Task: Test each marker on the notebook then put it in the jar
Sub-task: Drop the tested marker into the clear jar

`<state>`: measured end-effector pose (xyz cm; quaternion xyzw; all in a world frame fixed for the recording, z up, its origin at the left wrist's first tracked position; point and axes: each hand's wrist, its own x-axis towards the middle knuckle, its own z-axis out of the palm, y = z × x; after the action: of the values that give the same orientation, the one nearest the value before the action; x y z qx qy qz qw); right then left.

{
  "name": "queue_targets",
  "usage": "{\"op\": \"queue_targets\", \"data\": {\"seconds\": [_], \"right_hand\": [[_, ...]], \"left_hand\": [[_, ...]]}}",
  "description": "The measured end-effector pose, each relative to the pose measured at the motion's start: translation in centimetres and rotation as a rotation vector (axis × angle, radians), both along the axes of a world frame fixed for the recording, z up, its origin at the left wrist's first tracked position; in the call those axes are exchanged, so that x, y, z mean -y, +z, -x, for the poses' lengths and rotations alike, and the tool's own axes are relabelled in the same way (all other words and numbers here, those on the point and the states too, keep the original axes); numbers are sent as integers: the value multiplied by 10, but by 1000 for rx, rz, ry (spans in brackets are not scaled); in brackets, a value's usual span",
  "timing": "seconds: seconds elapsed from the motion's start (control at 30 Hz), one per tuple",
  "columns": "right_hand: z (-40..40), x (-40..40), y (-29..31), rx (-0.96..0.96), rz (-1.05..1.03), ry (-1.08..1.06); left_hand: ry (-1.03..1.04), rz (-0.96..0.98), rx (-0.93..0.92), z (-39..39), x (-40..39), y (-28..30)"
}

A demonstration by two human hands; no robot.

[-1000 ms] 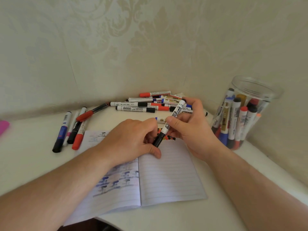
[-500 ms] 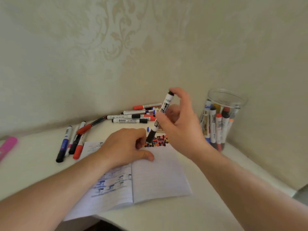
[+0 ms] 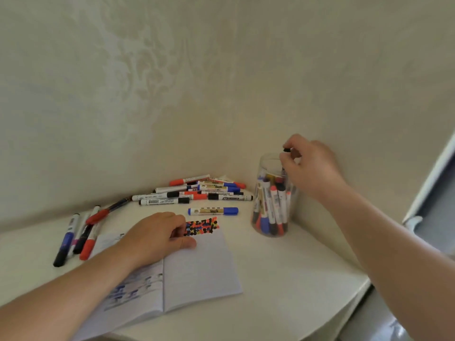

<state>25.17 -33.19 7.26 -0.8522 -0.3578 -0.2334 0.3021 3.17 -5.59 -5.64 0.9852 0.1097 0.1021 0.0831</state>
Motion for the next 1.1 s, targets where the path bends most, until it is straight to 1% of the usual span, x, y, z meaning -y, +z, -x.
{"op": "queue_targets", "data": {"seconds": [0.07, 0.13, 0.2, 0.27, 0.33, 0.47, 0.5, 0.57, 0.6, 0.63, 0.67, 0.73, 0.8, 0.87, 0.93, 0.97, 1.0, 1.03, 1.07, 1.1], "right_hand": [[-3, 0, -2, 93, 28, 1], [-3, 1, -3, 138, 127, -8], [-2, 3, -6, 111, 268, -21], [-1, 4, -9, 46, 327, -6], [1, 4, -12, 14, 322, 7], [7, 1, -10, 36, 213, 58], [12, 0, -9, 86, 200, 54], [25, -7, -10, 322, 94, 91], [34, -14, -14, 439, 15, 156], [46, -24, -18, 492, -25, 237], [57, -37, -26, 468, -5, 319], [75, -65, -47, 257, 160, 403], [78, -91, -74, 60, 348, 349], [70, -109, -95, -48, 497, 266], [61, -121, -105, -79, 609, 198], [58, -125, -107, -73, 643, 179], [55, -128, -109, -50, 659, 167], [53, -130, -110, -15, 649, 164], [51, -131, -111, 39, 581, 181], [49, -131, -112, 80, 453, 219]], "left_hand": [[2, -8, 8, -1, 0, 0], [0, -7, 16, -2, 1, -1], [0, -3, 24, -1, 1, -2], [9, 0, 25, -1, 0, -2], [20, -3, 20, -1, 0, -2], [22, -13, -1, -2, 1, -1], [21, -18, -26, -2, 2, 1], [28, -16, -74, -5, 3, 7], [33, -7, -83, -6, 3, 10], [45, 7, -81, -8, 3, 11], [65, 26, -63, -10, 3, 11], [119, 72, -17, -15, 2, 8], [153, 196, 9, -18, -3, 6], [147, 403, 31, -18, -11, 6], [133, 611, 87, -14, -18, 7], [127, 679, 120, -11, -20, 7], [117, 708, 142, -8, -21, 6], [103, 703, 151, -7, -20, 5], [92, 656, 152, -5, -18, 2], [86, 568, 157, -4, -15, 1]]}}
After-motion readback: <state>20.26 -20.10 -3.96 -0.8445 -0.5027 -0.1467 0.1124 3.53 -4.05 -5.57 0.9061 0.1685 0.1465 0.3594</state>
